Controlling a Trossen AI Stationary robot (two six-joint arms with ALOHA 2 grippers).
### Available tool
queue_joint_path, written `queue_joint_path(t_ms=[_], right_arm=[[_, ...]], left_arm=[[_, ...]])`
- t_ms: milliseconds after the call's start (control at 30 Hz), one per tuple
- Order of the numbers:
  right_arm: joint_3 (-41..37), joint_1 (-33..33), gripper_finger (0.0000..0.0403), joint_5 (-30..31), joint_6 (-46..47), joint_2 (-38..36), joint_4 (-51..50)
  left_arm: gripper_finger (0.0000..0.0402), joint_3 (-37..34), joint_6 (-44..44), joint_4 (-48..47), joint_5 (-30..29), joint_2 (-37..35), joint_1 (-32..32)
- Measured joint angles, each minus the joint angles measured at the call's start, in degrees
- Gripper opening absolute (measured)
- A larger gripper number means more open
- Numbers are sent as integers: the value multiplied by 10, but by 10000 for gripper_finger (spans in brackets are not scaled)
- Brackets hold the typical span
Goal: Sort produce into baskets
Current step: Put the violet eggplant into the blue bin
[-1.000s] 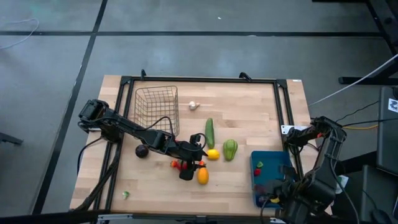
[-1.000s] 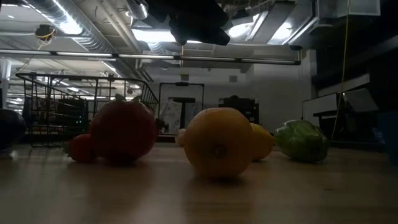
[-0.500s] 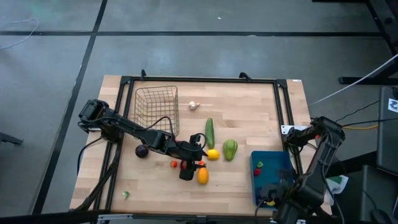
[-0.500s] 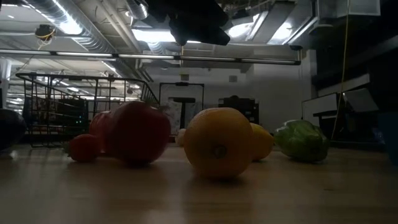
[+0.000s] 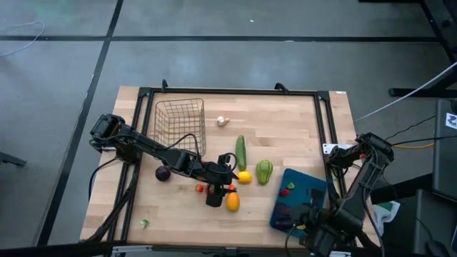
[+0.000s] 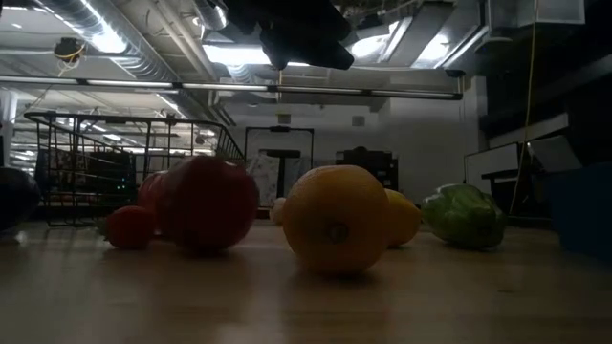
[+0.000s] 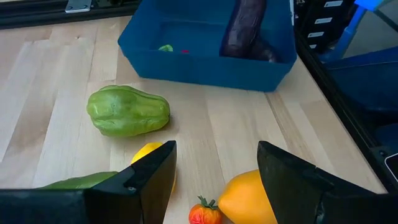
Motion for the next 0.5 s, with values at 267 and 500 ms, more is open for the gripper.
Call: queue_joint_path(t_ms=[267,500], right_arm=[[0,-32,54,-25,-18,0,8],[0,-35,91,-46,-18,1,12]], left_arm=[[221,0,0,0,0,0,0],[221,0,0,0,0,0,0]])
